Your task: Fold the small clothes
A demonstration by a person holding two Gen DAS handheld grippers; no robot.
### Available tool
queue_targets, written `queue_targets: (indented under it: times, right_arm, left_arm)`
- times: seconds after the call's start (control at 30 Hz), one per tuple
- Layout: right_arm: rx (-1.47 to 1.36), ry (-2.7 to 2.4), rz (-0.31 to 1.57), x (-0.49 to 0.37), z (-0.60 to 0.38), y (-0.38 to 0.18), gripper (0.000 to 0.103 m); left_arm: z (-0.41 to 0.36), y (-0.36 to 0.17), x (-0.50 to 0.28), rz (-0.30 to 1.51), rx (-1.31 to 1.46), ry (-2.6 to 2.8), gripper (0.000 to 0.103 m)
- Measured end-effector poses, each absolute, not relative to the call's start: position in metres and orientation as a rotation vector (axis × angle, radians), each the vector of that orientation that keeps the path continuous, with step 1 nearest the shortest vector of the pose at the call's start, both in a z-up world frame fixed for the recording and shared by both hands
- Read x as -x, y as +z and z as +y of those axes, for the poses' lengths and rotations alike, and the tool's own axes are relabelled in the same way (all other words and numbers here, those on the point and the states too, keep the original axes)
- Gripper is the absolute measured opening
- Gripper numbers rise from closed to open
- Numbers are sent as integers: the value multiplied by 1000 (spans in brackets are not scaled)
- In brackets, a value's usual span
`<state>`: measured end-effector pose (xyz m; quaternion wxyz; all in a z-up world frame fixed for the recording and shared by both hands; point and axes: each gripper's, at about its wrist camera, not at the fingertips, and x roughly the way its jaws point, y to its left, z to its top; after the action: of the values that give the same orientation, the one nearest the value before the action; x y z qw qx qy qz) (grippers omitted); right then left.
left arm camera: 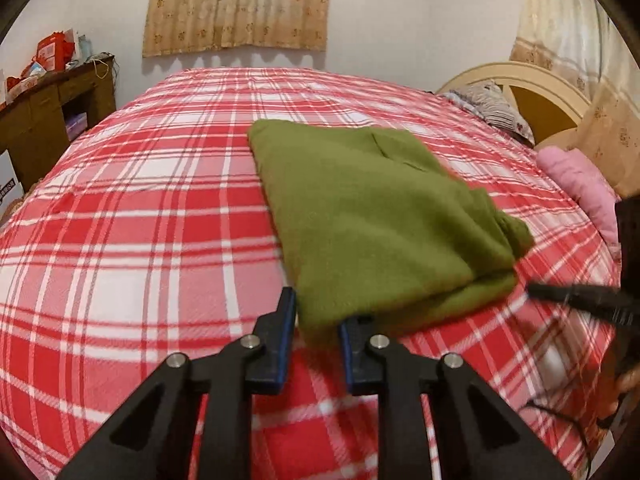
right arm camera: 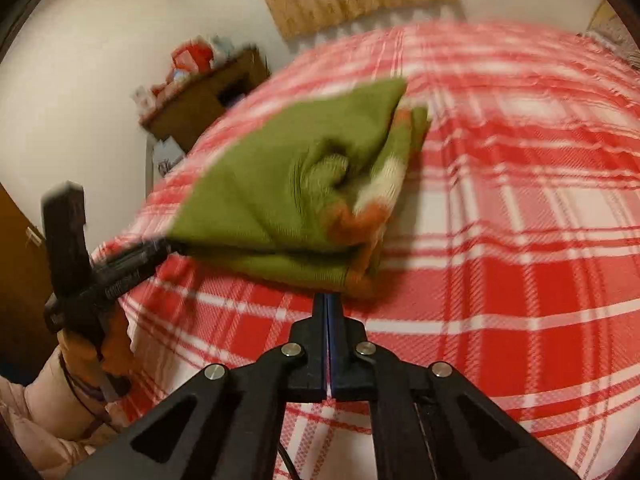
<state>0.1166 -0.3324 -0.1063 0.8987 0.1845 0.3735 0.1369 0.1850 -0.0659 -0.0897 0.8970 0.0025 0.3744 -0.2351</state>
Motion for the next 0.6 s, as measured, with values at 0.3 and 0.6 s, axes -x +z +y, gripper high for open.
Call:
queue_targets:
  times: [0.3,0.6]
  right_arm:
    - [-258,246,684,-155,-316,-66,84]
    - [-158,212,834,-185,-297,-111,13]
  left_arm:
    - [-56,-72,-179,735,14,-487,29]
    - [-53,-68,-175,707,-34,-515,34]
